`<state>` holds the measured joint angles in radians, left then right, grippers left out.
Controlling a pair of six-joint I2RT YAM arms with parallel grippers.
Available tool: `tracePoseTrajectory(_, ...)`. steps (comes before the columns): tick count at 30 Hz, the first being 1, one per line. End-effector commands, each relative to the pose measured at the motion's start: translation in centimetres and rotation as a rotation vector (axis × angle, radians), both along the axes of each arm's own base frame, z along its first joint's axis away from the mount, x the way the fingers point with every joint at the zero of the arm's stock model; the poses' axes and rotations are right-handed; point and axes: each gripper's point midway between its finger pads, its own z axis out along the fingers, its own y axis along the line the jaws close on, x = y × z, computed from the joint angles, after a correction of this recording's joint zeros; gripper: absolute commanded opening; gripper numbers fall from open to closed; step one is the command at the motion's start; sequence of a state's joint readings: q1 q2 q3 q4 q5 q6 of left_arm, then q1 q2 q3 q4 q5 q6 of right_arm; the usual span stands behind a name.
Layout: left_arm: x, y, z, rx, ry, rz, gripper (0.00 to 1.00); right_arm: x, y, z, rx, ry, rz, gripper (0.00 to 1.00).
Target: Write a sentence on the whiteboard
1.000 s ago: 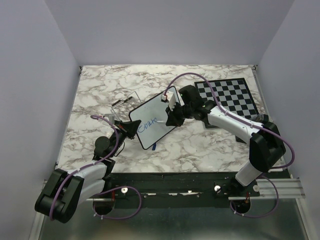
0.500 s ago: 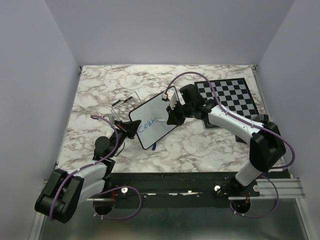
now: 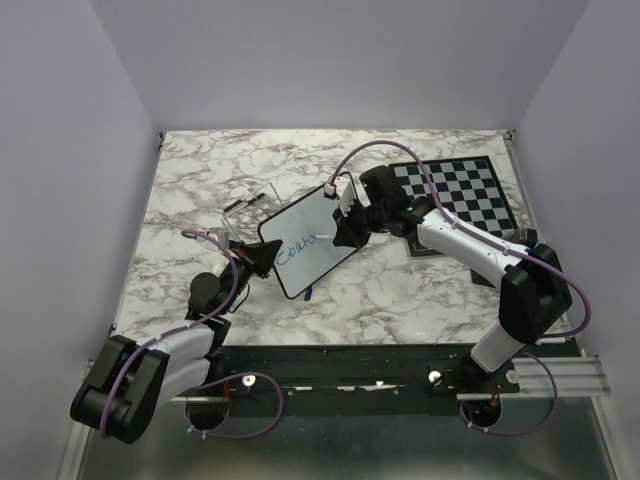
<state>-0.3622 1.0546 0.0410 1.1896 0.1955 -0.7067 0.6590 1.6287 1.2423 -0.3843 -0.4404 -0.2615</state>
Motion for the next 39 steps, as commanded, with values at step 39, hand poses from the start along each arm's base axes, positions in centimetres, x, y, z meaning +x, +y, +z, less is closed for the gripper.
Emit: tracePoseTrajectory(39,-1.2,-0.7,-0.7,0.026,-0.017,-0.056,0.0,-0.3,-0.9,1.8,0.038,0.006,-0.012,0.01)
